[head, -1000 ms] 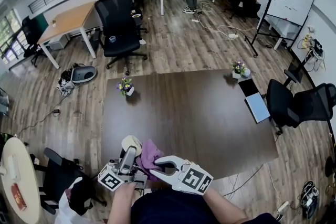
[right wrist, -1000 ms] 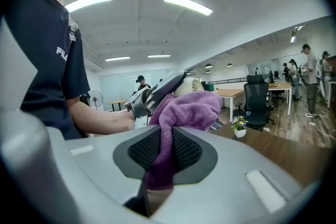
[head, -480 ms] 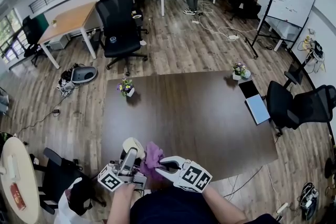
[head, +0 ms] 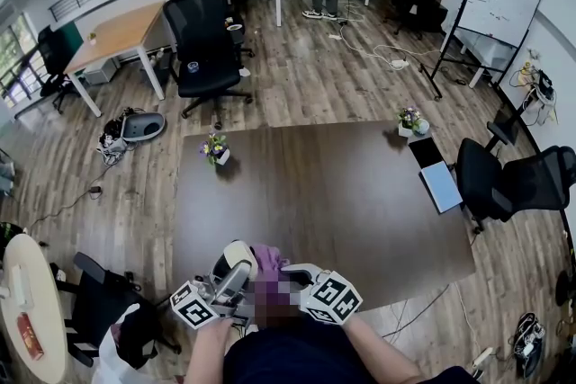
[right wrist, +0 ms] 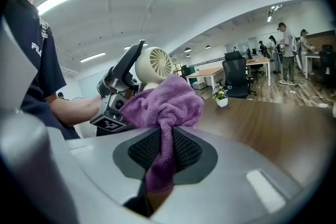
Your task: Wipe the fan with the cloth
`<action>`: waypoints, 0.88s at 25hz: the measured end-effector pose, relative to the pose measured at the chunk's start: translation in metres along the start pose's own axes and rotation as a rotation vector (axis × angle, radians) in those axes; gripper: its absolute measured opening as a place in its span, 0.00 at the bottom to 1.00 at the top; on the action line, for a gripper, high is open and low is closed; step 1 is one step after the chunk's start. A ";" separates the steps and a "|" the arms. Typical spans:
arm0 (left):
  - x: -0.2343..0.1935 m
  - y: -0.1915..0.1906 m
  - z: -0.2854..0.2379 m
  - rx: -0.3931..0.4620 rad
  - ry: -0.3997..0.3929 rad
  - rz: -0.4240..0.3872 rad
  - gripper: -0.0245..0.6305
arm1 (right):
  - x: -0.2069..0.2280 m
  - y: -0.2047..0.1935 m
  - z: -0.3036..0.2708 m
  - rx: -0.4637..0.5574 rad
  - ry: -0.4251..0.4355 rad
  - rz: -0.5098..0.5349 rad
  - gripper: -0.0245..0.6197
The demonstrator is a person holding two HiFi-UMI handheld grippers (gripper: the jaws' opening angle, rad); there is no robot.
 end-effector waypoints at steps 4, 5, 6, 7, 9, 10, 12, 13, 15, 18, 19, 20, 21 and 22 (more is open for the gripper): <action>0.006 -0.016 -0.005 -0.126 -0.016 -0.077 0.61 | 0.013 -0.006 0.000 0.013 -0.026 -0.055 0.15; 0.006 -0.020 -0.005 -0.166 -0.010 -0.112 0.61 | 0.016 -0.007 0.000 0.013 -0.036 -0.061 0.15; 0.006 -0.025 -0.005 -0.211 -0.003 -0.154 0.61 | 0.019 -0.009 -0.001 0.011 -0.049 -0.065 0.15; 0.006 -0.031 -0.004 -0.260 0.004 -0.201 0.61 | 0.022 -0.011 0.000 0.009 -0.064 -0.067 0.15; 0.005 -0.041 -0.004 -0.351 0.010 -0.288 0.61 | 0.030 -0.016 0.001 0.002 -0.093 -0.076 0.15; 0.004 -0.046 -0.003 -0.389 0.014 -0.324 0.61 | 0.033 -0.019 0.001 -0.002 -0.106 -0.080 0.15; 0.000 -0.053 0.000 -0.449 0.026 -0.382 0.61 | 0.040 -0.026 0.002 -0.016 -0.134 -0.082 0.15; -0.003 -0.057 0.001 -0.476 0.038 -0.404 0.61 | 0.043 -0.030 0.002 -0.026 -0.148 -0.081 0.15; -0.009 -0.064 0.005 -0.525 0.064 -0.435 0.61 | 0.050 -0.039 0.002 -0.050 -0.181 -0.072 0.15; -0.015 -0.072 0.009 -0.588 0.086 -0.487 0.61 | 0.062 -0.053 0.001 -0.092 -0.232 -0.060 0.15; -0.017 -0.074 0.010 -0.606 0.090 -0.503 0.61 | 0.067 -0.058 0.000 -0.104 -0.239 -0.067 0.15; -0.019 -0.076 0.011 -0.624 0.095 -0.518 0.61 | 0.071 -0.064 -0.001 -0.113 -0.242 -0.079 0.15; -0.022 -0.078 0.013 -0.643 0.101 -0.531 0.61 | 0.075 -0.071 -0.002 -0.119 -0.244 -0.094 0.15; -0.025 -0.081 0.016 -0.664 0.107 -0.542 0.61 | 0.080 -0.078 -0.004 -0.122 -0.248 -0.111 0.15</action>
Point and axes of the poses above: the fingertips, and each gripper's own axes: z backward along the fingers, x to its right, y out of its top, the point moved 6 cm from there along z, backward along the fingers, and after that the axes turned 10 degrees about -z, right-handed, at the moved point
